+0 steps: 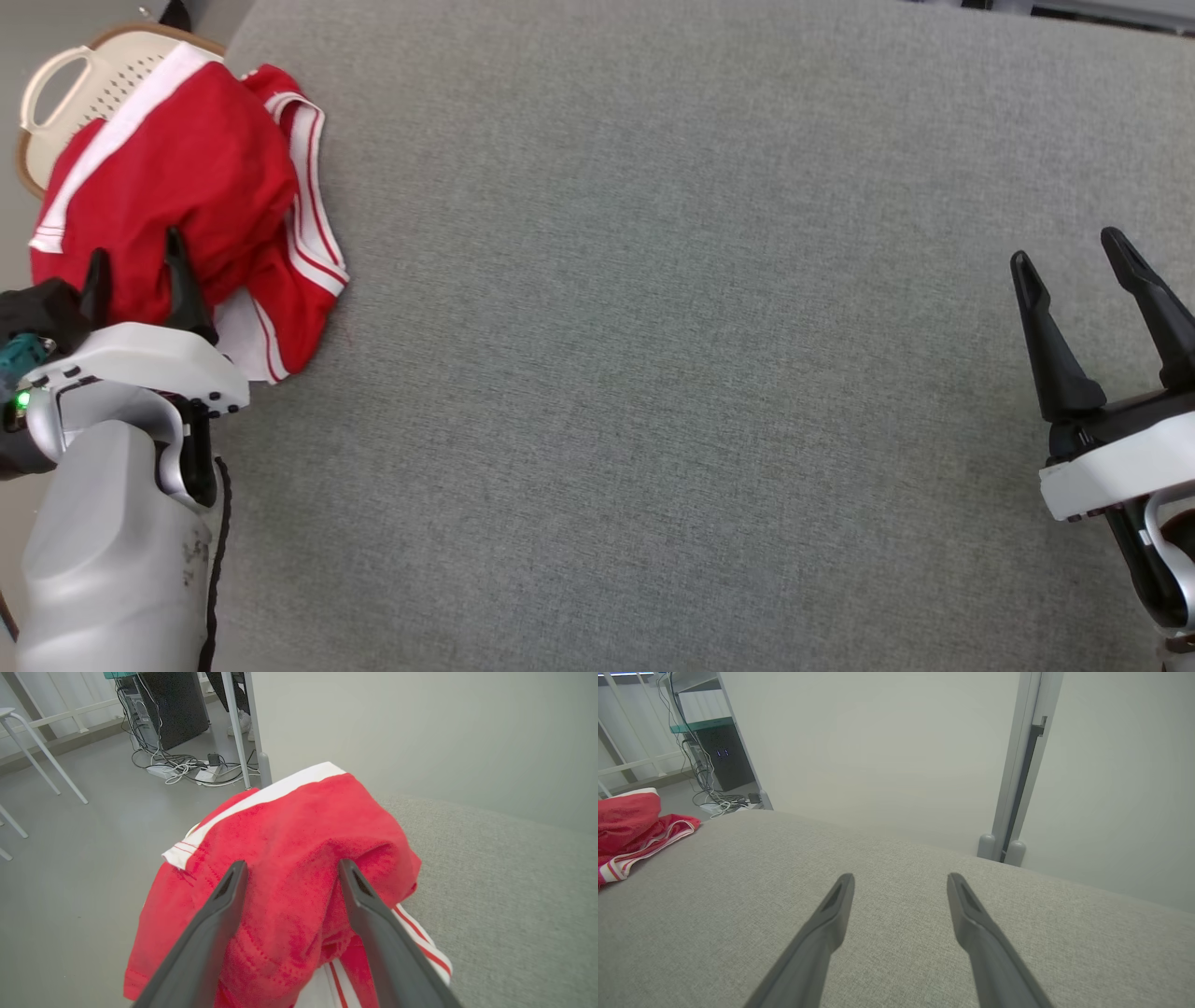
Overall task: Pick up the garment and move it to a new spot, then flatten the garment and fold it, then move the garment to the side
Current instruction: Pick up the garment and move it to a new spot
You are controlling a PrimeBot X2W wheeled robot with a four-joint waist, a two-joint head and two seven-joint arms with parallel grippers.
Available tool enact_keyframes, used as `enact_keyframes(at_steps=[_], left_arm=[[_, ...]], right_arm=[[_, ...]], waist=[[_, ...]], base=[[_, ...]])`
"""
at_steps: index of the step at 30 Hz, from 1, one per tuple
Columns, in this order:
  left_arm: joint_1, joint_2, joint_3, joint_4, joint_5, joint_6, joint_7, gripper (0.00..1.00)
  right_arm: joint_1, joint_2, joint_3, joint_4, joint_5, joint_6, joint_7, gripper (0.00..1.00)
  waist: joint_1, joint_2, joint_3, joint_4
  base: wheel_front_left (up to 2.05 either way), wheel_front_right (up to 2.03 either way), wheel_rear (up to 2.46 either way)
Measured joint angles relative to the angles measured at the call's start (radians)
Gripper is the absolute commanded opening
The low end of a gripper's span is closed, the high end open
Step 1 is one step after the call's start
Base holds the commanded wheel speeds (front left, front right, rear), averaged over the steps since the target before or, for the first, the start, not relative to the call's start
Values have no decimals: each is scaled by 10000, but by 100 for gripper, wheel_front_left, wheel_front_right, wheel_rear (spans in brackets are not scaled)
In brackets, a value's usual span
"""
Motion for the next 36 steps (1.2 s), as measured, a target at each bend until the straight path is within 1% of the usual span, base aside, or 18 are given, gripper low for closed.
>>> enact_keyframes(at_steps=[1, 2, 3, 4, 5, 8, 10, 12, 14, 17, 20, 24, 28, 30, 31, 36], left_arm=[[-151, 69, 31, 284, -2, -2, 0, 100], [-275, 128, 63, 529, -19, -4, 0, 77], [-392, 182, 75, 767, -21, -4, 0, 41], [-488, 226, 63, 1009, -21, -8, 0, 10], [-577, 276, 36, 1235, -13, -75, 0, 0], [-819, 487, -71, 1852, 40, -100, -2, 0], [-948, 623, -130, 2031, 136, -100, 0, 0], [-991, 706, -113, 1827, 178, -90, 0, 0], [-986, 748, -35, 1266, 219, -67, 0, 0], [-829, 782, 77, 92, 353, -38, -2, 0], [-321, 769, 186, -1170, 483, -48, 0, 0], [486, 591, 157, -3033, 702, -136, 0, 0], [1619, 504, -40, -4723, 926, -148, 10, 0], [2187, 439, -270, -5649, 1085, -173, 217, 0], [2702, 339, -477, -6610, 1177, -174, 516, 0], [3951, -15, -1149, -8955, 1419, -127, 1392, 0]], right_arm=[[-42, -15, -10, 0, 10, 0, 0, 100], [-68, -31, -10, -4, 29, 0, 0, 100], [-70, -46, -31, 6, 42, 0, 0, 100], [-70, -46, -56, 21, 50, 0, 0, 100], [-70, -42, -77, 29, 79, 0, 0, 100], [-75, -27, -105, 58, 94, 0, -4, 100], [-75, -4, -121, 111, 148, 0, -33, 100], [-81, 54, -115, 165, 165, 0, -79, 100], [-80, 107, -146, 267, 173, 0, -159, 100], [-57, 257, -222, 380, 174, 0, -282, 100], [-20, 424, -290, 522, 173, 0, -431, 100], [85, 677, -299, 719, 153, 0, -548, 100], [194, 924, -282, 918, 146, 0, -681, 100], [314, 999, -280, 999, 146, 0, -736, 100], [430, 1083, -297, 1083, 144, -2, -765, 100], [527, 1254, -326, 1164, 144, 0, -855, 100]], waist=[[0, 0, 110, -47], [0, -1, 199, -92], [0, 0, 269, -131], [0, 0, 315, -160], [0, 0, 340, -173], [0, 0, 312, -142], [0, 0, 250, -110], [0, 0, 155, -80], [0, 0, 24, -57], [0, 0, -236, -35], [0, 0, -551, -49], [0, 0, -996, -161], [0, 0, -1385, -433], [0, 0, -1551, -617], [0, 0, -1705, -821], [0, 0, -1944, -1413]], base=[[0, 0, 0], [0, 0, 0], [0, 0, 0], [0, 0, 0], [0, 0, 0], [0, 0, 0], [0, 0, 0], [0, 0, 0], [0, 0, 0], [0, 0, 0], [0, 0, 0], [0, 0, 0], [0, 0, 0], [0, 0, 0], [0, 0, 0], [0, 0, 0]])
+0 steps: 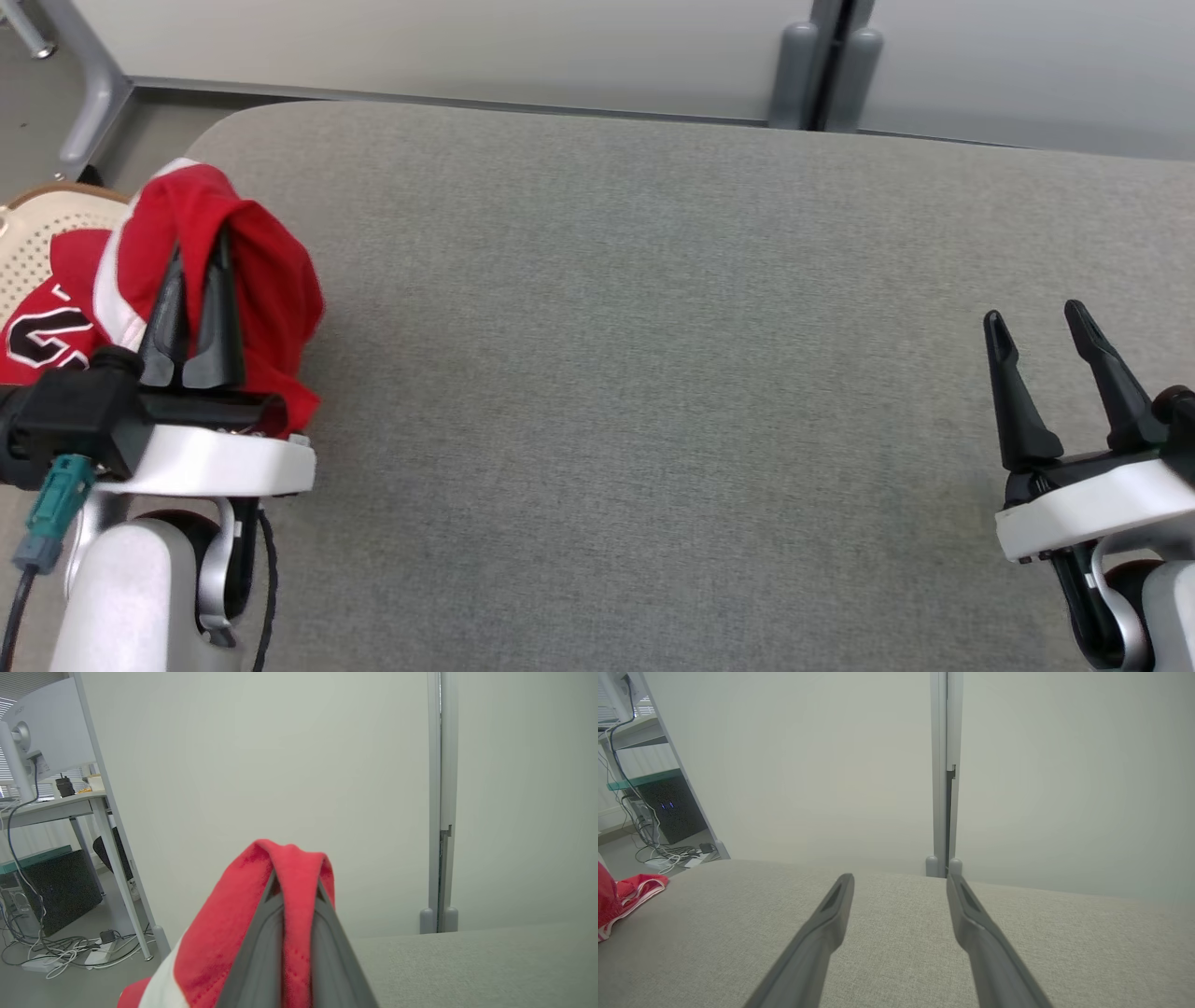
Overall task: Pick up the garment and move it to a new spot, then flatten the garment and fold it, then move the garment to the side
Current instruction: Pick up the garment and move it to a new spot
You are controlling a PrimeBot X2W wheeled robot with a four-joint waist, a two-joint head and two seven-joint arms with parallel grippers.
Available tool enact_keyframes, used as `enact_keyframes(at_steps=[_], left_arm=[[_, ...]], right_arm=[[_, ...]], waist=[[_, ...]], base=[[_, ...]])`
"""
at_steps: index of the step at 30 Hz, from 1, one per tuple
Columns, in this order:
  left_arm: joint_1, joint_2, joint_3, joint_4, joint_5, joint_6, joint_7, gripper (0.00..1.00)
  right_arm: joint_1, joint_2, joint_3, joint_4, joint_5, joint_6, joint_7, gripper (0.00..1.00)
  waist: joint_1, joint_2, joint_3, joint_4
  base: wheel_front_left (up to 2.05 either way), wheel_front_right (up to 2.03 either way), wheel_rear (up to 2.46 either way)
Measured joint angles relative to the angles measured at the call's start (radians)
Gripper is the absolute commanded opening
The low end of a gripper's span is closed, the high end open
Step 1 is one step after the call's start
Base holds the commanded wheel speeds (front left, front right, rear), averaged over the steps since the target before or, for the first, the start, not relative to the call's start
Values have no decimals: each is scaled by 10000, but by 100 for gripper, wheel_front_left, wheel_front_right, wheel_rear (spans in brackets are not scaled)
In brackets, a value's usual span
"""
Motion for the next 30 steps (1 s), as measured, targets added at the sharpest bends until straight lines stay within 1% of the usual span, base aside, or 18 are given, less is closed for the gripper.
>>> enact_keyframes(at_steps=[2, 5, 9, 15, 18, 19, 20, 24, 27, 28, 29, 30], left_arm=[[222, -63, -251, -606, 67, -6, 257, 0], [343, -232, -813, -1152, 159, -96, 562, 0], [137, -483, -1791, -1160, 176, -412, 780, 0], [-1024, -757, -3101, -188, 81, -767, 836, 0], [-1692, -865, -3933, 431, 50, -907, 861, 0], [-1692, -865, -3933, 431, 50, -907, 861, 0], [-1914, -907, -4270, 640, 27, -941, 869, 0], [-2661, -965, -5404, 1716, -102, -1032, 957, 0], [-2976, -982, -6115, 2648, -297, -1103, 1003, 0], [-3030, -988, -6289, 2917, -397, -1104, 1037, 11], [-3081, -989, -6449, 3156, -401, -1104, 1020, 71], [-3112, -984, -6579, 3335, -437, -1104, 959, 100]], right_arm=[[-23, 52, 88, 6, 2, 0, -15, 100], [-224, 90, 224, 6, -15, 0, -79, 100], [-418, 163, 299, 88, 12, 0, -186, 100], [-762, 347, 508, 437, 217, -2, -523, 100], [-877, 460, 598, 665, 351, 0, -740, 100], [-877, 460, 598, 665, 351, 0, -740, 100], [-915, 493, 610, 765, 372, 0, -821, 100], [-1029, 627, 642, 1149, 523, 0, -1127, 100], [-1066, 706, 679, 1429, 631, 0, -1342, 100], [-1093, 719, 702, 1501, 646, 0, -1411, 100], [-1130, 727, 711, 1570, 650, 0, -1453, 100], [-1177, 734, 731, 1651, 662, 0, -1509, 100]], waist=[[0, 0, -21, -288], [0, 0, 39, -780], [0, 0, 227, -1528], [0, 0, 648, -2809], [0, 0, 894, -3509], [0, 0, 894, -3509], [0, 0, 985, -3747], [0, 0, 1382, -4620], [0, 0, 1706, -5153], [0, 0, 1812, -5293], [0, 0, 1918, -5415], [0, -1, 2010, -5511]], base=[[0, 0, 0], [0, 0, 0], [0, 0, 0], [0, 0, 0], [0, 0, 0], [0, 0, 0], [0, 0, 0], [0, 0, 0], [0, 0, 0], [0, 0, 0], [0, 0, 0], [0, 0, 0]])
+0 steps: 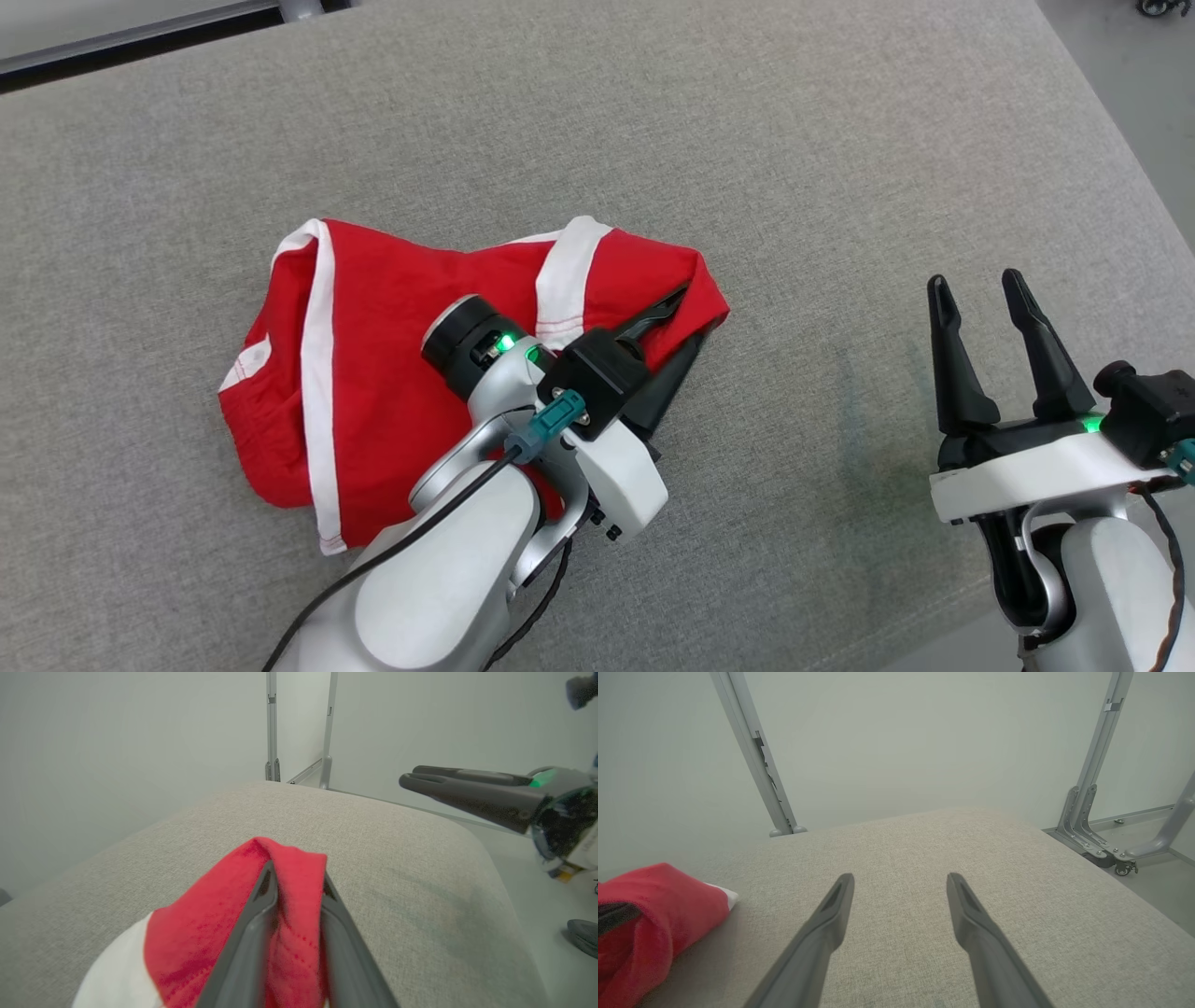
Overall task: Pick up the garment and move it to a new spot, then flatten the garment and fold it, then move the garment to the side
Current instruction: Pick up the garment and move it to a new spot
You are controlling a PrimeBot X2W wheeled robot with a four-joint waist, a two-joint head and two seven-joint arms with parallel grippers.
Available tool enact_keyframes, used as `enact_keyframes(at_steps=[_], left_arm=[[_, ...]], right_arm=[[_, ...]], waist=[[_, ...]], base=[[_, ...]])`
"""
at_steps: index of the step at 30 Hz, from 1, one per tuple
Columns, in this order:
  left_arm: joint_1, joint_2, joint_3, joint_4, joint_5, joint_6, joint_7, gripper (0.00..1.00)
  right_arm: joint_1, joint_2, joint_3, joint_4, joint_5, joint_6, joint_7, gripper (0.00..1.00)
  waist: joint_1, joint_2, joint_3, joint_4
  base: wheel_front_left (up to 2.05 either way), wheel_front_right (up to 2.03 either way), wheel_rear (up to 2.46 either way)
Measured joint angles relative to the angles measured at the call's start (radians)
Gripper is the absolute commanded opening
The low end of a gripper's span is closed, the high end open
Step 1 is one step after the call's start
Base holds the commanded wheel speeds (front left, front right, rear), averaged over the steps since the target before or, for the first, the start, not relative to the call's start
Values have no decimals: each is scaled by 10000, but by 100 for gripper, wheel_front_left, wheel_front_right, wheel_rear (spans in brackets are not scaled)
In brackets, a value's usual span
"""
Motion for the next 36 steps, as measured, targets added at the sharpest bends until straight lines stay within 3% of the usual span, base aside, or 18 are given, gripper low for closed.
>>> enact_keyframes(at_steps=[4, 10, 15, 26, 31, 36], left_arm=[[-63, -4, -391, 324, -280, 61, -485, 100], [-45, 2, -437, 366, -577, 481, -1331, 100], [306, 157, 405, 251, -957, 1162, -1825, 100], [1968, 1471, 2976, -178, -2100, 2500, -2240, 100], [2865, 2000, 3802, -318, -2487, 2644, -2286, 100], [3515, 2167, 3845, -520, -2560, 2550, -2311, 100]], right_arm=[[-58, -13, -27, 221, 44, 0, -134, 100], [-103, -184, -69, 318, -40, 0, -169, 100], [6, -368, -201, 182, -213, 0, 8, 100], [721, -518, -470, -387, -454, 0, 648, 100], [1015, -479, -529, -631, -541, 0, 865, 100], [1316, -489, -562, -819, -646, 0, 1051, 100]], waist=[[1, 0, 164, -88], [0, 0, -183, 472], [0, 1, -685, 1136], [1, 0, -1755, 2627], [1, 1, -2170, 3115], [1, 0, -2548, 3378]], base=[[0, 0, 0], [0, 0, 0], [0, 0, 0], [0, 0, 0], [0, 0, 0], [0, 0, 0]])
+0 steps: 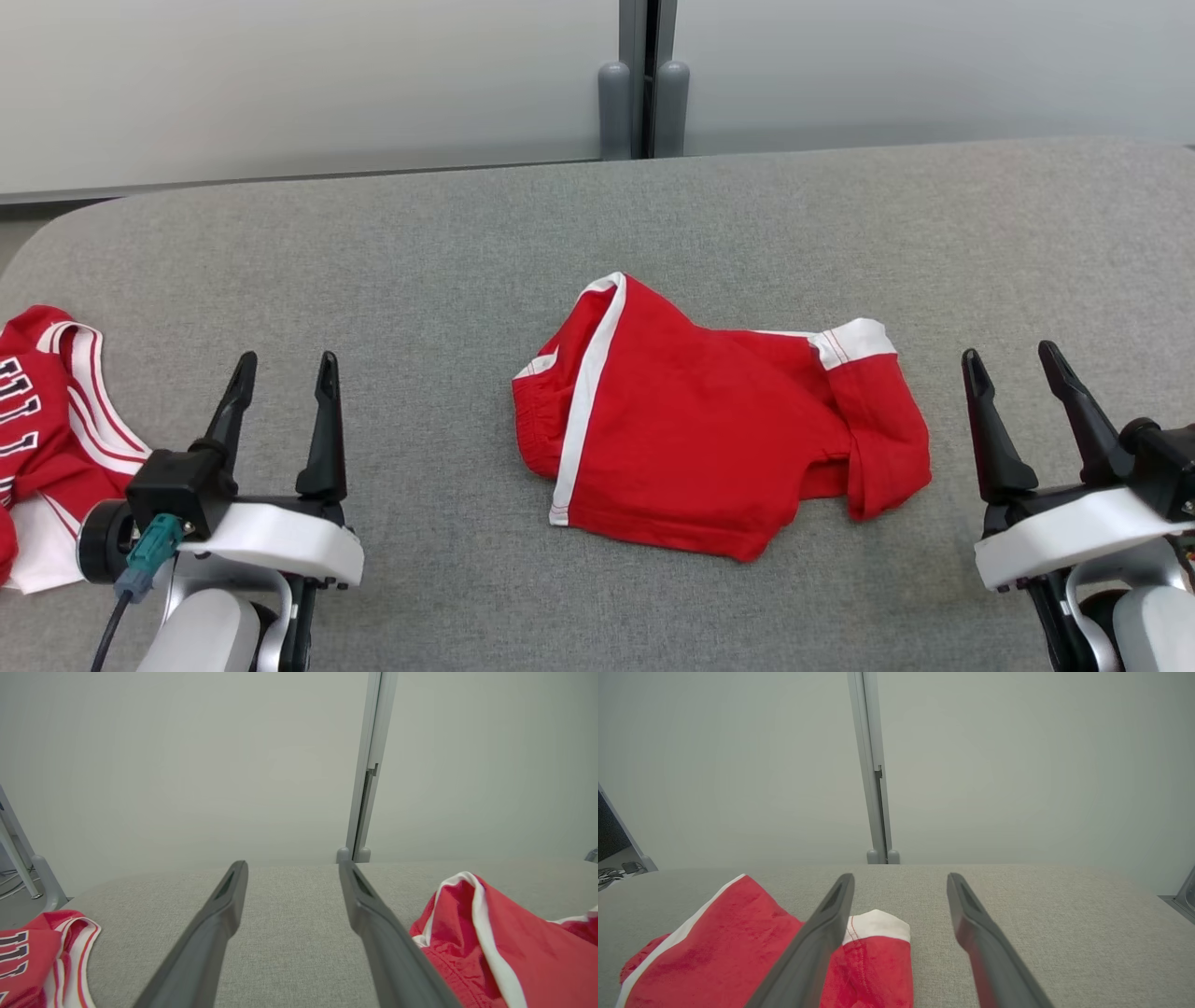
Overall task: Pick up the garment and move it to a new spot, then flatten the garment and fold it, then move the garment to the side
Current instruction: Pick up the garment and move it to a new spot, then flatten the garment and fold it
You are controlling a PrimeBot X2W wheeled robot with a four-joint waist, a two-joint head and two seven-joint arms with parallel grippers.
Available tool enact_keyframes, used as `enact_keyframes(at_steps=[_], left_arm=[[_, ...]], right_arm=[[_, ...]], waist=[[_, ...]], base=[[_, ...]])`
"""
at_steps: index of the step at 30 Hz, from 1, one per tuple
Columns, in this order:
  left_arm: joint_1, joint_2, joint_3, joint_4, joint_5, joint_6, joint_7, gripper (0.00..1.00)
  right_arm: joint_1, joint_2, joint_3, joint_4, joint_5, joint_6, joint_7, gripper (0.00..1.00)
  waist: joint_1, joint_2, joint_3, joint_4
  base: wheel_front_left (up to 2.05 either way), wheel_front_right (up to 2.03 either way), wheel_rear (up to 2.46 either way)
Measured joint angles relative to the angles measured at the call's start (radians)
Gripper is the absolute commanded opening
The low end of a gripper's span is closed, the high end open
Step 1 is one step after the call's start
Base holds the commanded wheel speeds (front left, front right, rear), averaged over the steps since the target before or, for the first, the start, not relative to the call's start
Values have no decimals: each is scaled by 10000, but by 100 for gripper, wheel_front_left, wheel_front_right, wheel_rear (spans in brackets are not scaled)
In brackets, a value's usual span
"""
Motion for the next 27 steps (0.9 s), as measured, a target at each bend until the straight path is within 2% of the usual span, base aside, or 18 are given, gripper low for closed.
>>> enact_keyframes(at_steps=[16, 27], left_arm=[[1024, 322, -439, 40, -65, -219, 372, 100], [1071, 405, -458, -46, -134, -113, 500, 100]], right_arm=[[1139, 182, -40, -311, -198, 0, 556, 100], [1243, 316, -44, -502, -265, 0, 686, 100]], waist=[[0, 0, -1269, 36], [0, 0, -1322, -3]], base=[[0, 0, 0], [0, 0, 0]])
